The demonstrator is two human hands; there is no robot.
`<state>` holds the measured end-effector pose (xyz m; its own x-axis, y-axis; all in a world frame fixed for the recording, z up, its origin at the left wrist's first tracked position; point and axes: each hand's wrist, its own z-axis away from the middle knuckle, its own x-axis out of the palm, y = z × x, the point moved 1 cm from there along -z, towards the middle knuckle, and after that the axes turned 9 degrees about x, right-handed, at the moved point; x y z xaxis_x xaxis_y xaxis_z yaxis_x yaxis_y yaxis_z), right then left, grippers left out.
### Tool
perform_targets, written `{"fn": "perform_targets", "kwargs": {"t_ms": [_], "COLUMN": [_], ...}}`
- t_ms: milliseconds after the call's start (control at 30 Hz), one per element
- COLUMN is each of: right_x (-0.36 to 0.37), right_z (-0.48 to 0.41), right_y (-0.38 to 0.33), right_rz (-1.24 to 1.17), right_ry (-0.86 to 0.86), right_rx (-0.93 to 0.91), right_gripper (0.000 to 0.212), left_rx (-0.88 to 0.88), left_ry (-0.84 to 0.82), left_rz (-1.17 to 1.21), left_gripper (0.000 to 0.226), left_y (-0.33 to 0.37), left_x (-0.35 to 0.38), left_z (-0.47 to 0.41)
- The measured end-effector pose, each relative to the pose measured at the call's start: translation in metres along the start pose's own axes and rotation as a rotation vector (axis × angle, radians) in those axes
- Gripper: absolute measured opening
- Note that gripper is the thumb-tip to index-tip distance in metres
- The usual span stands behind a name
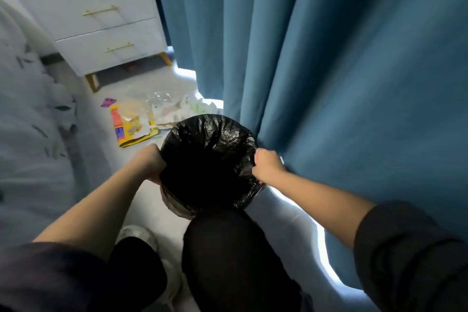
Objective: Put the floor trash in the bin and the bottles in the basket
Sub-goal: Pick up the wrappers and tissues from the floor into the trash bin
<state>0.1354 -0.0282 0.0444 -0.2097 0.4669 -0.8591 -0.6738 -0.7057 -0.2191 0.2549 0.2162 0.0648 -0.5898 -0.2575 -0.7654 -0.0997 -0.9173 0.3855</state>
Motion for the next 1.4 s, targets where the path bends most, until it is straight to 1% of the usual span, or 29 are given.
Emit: {"fn": "perform_targets", "kwargs": {"t_ms": [67, 133, 200, 267, 367, 433, 500, 567, 600, 633, 667, 733, 800, 900, 1000, 1100, 1133, 1200, 1233, 1300, 1400], "right_x": [0.000, 0.001, 0.005, 0.012, 0.026, 0.036, 0.044, 0.055, 0.059, 0.064, 0.068, 0.073, 0.080, 0.086, 0.083, 0.083, 0.085, 0.091, 0.094, 0.099, 0.104], "right_z": [-0.007, -0.014, -0.018, -0.022, -0.027, -0.033, -0.041, -0.052, -0.056, -0.060, -0.063, -0.067, -0.070, -0.070, -0.069, -0.064, -0.060, -0.051, -0.047, -0.041, -0.038], "right_y": [-0.033, -0.063, -0.089, -0.106, -0.121, -0.125, -0.125, -0.118, -0.115, -0.112, -0.109, -0.103, -0.095, -0.083, -0.075, -0.071, -0.069, -0.065, -0.062, -0.055, -0.043], "right_rz": [0.034, 0.105, 0.181, 0.226, 0.282, 0.298, 0.278, 0.229, 0.179, 0.134, 0.116, 0.146, 0.164, 0.125, 0.166, 0.214, 0.248, 0.328, 0.358, 0.399, 0.448], "right_ry": [-0.049, -0.103, -0.146, -0.175, -0.231, -0.281, -0.322, -0.349, -0.350, -0.348, -0.359, -0.437, -0.533, -0.681, -0.793, -0.880, -0.914, -0.975, -0.993, -1.014, -1.022], "right_rx": [-0.062, -0.109, -0.156, -0.189, -0.201, -0.213, -0.197, -0.147, -0.123, -0.093, -0.071, -0.036, 0.018, 0.100, 0.115, 0.120, 0.135, 0.162, 0.169, 0.173, 0.164], "right_gripper": [0.020, 0.024, 0.028, 0.028, 0.026, 0.029, 0.032, 0.026, 0.024, 0.029, 0.033, 0.026, 0.030, 0.022, 0.019, 0.017, 0.020, 0.034, 0.038, 0.037, 0.041], "left_rx": [-0.031, -0.074, -0.112, -0.146, -0.180, -0.206, -0.238, -0.292, -0.303, -0.298, -0.291, -0.280, -0.271, -0.282, -0.281, -0.284, -0.286, -0.294, -0.297, -0.306, -0.311], "left_ry": [0.014, 0.017, 0.029, 0.039, 0.005, -0.016, -0.044, -0.082, -0.097, -0.100, -0.108, -0.138, -0.170, -0.284, -0.424, -0.524, -0.541, -0.586, -0.610, -0.677, -0.764], "left_rz": [-0.030, -0.018, 0.011, 0.072, 0.103, 0.167, 0.261, 0.393, 0.422, 0.420, 0.400, 0.390, 0.398, 0.444, 0.530, 0.537, 0.531, 0.500, 0.484, 0.442, 0.401], "left_gripper": [0.019, 0.019, 0.022, 0.026, 0.017, 0.012, 0.006, 0.006, 0.007, 0.006, 0.011, 0.016, 0.011, 0.011, 0.013, 0.012, 0.013, 0.011, 0.015, 0.025, 0.013], "left_y": [-0.026, -0.050, -0.073, -0.090, -0.110, -0.128, -0.141, -0.151, -0.156, -0.159, -0.163, -0.166, -0.165, -0.162, -0.160, -0.160, -0.159, -0.159, -0.159, -0.161, -0.155], "left_x": [-0.015, -0.027, -0.034, -0.036, -0.030, -0.017, -0.002, 0.014, 0.022, 0.028, 0.035, 0.043, 0.047, 0.054, 0.060, 0.066, 0.067, 0.075, 0.079, 0.092, 0.103], "left_z": [0.009, 0.015, 0.019, 0.023, 0.026, 0.020, 0.013, 0.008, 0.005, 0.001, -0.003, -0.007, -0.009, -0.005, 0.004, 0.013, 0.015, 0.021, 0.023, 0.026, 0.031]}}
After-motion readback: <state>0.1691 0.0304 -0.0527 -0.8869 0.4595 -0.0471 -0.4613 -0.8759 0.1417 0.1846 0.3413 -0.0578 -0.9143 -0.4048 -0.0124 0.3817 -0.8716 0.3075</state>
